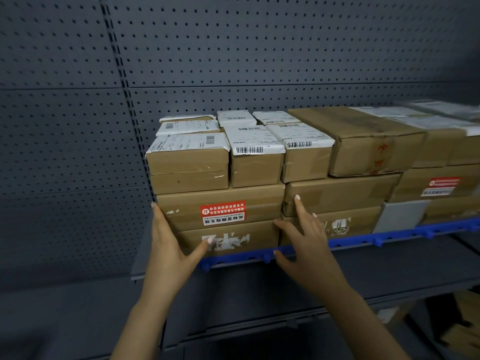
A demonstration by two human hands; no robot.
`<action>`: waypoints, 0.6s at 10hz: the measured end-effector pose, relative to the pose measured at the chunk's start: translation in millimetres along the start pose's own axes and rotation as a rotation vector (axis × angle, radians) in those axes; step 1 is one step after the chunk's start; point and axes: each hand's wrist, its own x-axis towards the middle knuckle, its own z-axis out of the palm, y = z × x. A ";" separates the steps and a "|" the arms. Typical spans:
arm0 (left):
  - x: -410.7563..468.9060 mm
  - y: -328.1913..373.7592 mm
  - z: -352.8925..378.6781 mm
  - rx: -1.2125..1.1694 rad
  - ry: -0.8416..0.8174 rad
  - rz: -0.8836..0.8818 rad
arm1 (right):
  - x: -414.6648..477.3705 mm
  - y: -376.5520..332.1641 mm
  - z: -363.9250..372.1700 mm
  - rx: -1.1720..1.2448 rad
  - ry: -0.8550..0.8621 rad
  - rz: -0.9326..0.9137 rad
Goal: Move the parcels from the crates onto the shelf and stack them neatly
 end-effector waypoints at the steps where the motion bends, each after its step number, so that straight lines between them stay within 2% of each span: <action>1: 1.9 0.7 3.0 0.005 0.003 -0.001 | 0.6 1.1 -0.8 0.012 0.010 -0.009; 3: 5.9 -4.9 3.1 -0.024 0.011 -0.007 | 0.7 0.7 -1.3 0.024 -0.007 -0.015; 5: -4.6 -5.1 7.5 -0.012 0.073 0.011 | -3.6 8.9 -3.4 0.005 0.096 -0.058; 6: -22.9 4.3 17.7 0.040 0.110 0.039 | -8.5 14.4 -10.9 0.011 0.082 -0.048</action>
